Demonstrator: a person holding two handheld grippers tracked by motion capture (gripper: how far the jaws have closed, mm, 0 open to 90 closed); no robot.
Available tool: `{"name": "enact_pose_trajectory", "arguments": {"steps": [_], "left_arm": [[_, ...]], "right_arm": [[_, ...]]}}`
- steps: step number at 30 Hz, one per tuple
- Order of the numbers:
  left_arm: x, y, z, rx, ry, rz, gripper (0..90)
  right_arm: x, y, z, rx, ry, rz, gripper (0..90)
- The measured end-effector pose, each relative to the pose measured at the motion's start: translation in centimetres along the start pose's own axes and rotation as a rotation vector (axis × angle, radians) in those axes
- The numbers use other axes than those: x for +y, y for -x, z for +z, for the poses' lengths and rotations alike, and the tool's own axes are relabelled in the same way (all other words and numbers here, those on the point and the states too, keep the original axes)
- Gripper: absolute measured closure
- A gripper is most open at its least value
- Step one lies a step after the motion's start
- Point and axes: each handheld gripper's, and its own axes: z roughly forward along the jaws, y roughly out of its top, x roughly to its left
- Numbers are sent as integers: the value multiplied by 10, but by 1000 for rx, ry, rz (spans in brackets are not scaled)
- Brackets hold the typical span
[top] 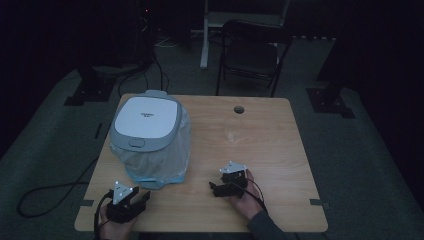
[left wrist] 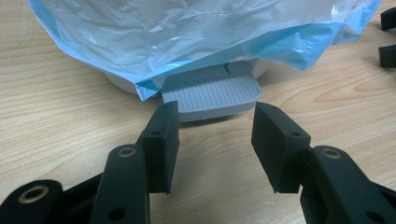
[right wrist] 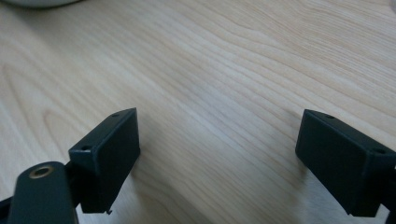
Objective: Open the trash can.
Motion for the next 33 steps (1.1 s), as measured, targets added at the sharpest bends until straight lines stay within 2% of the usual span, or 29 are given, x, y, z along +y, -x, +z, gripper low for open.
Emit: {"name": "enact_pose_trajectory", "arguments": {"steps": [2, 3, 4, 6, 13, 24, 28, 31, 33], "left_arm": [[0, 0, 0, 2, 2, -1, 523], [0, 0, 0, 2, 2, -1, 523], [0, 0, 0, 3, 1, 1, 523], [0, 0, 0, 4, 1, 0, 523], [1, 1, 1, -3, -5, 12, 542], [5, 2, 2, -22, -8, 2, 612], [6, 2, 2, -31, -10, 5, 720], [7, 3, 2, -29, -13, 11, 869], [8, 2, 2, -32, -14, 15, 900]], "right_arm": [[-3, 10, -3, 17, -1, -15, 129], [-3, 10, -3, 17, -1, -15, 129], [-7, 18, -7, 6, -2, 0, 129], [-8, 20, -8, 3, -1, 6, 128], [-9, 20, -9, -6, 0, 14, 123], [-9, 20, -9, -9, -3, 16, 123], [-8, 20, -9, -11, -3, 18, 123], [-8, 19, -9, -12, -3, 20, 123], [-8, 19, -9, -13, -4, 20, 123]]}}
